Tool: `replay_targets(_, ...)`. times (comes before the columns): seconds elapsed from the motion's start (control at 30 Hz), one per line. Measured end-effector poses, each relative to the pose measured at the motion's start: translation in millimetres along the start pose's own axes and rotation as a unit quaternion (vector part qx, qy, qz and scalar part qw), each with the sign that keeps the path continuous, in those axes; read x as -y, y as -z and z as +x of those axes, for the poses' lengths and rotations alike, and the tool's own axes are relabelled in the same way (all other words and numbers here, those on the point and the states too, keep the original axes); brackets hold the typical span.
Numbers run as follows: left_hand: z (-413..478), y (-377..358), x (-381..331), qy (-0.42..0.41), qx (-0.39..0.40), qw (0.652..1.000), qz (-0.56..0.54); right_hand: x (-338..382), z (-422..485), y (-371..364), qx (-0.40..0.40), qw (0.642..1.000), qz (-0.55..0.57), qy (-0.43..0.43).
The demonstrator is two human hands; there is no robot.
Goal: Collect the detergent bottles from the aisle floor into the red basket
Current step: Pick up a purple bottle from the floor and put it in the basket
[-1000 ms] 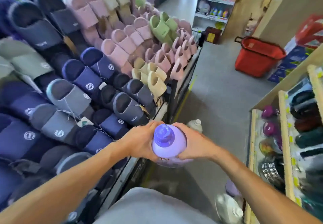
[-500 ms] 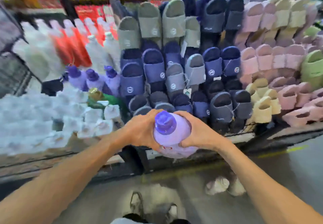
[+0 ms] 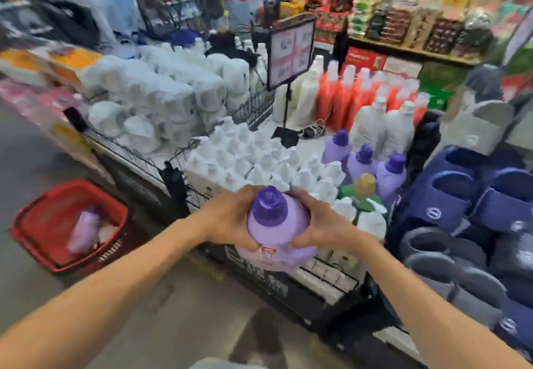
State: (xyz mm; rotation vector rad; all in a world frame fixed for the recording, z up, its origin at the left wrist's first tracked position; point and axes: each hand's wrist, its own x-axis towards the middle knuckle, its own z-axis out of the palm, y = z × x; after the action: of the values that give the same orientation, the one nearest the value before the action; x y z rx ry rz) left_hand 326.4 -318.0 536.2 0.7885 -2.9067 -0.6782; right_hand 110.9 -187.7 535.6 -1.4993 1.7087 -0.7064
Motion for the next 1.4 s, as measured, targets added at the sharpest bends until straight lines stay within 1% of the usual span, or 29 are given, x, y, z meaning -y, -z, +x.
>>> replay_targets(0.17, -59.2, 56.1, 86.3, 0.111, -0.056, 0.992, 0.009, 68.3, 106.6, -50.0, 0.094, 0.993, 0.003, 0.075)
replay_targets(0.23, -81.4, 66.8, 116.8, 0.156, -0.069, 0.985, 0.005, 87.2, 145.0, -74.7, 0.124, 0.987, 0.005, 0.104)
replay_targets(0.33, -110.8, 79.2, 160.4, 0.203, -0.097, 0.974, -0.020, 114.8, 199.9, -109.2, 0.172, 0.976, -0.003, 0.132)
replay_targets(0.47, -140.4, 90.8, 215.8, 0.261, -0.130, 0.955, -0.053, 151.1, 269.8, -153.8, 0.244, 0.951, -0.028, 0.189)
replay_targets(0.57, -158.6, 93.6, 245.2, 0.301, -0.132, 0.943, -0.059, 167.2, 309.9, -184.1, 0.294, 0.934, -0.026, 0.200)
replay_targets(0.7, -184.4, 120.2, 295.2, 0.368, -0.165, 0.911, -0.080, 210.7, 381.0, -229.4, 0.356, 0.902, -0.027, 0.244)
replay_targets(0.8, -208.3, 130.8, 328.2, 0.409, -0.180, 0.891, -0.085, 241.7, 421.1, -266.4, 0.381, 0.880, -0.038, 0.283)
replay_targets(0.9, -235.4, 135.6, 359.6, 0.445, -0.192, 0.870, -0.089, 270.1, 452.6, -306.0, 0.409, 0.860, -0.042, 0.302)
replay_targets(1.03, -274.1, 145.6, 403.6, 0.490, -0.203, 0.843, -0.084, 311.0, 484.6, -364.0, 0.441, 0.841, -0.053, 0.309)
replay_targets(1.23, -338.3, 145.0, 471.2, 0.495, -0.212, 0.834, -0.121, 350.8, 510.5, -455.5, 0.446, 0.841, -0.079, 0.295)
replay_targets(1.4, -381.5, 166.3, 546.6, 0.493, -0.183, 0.841, -0.128, 390.1, 541.3, -509.1, 0.445, 0.851, -0.061, 0.274)
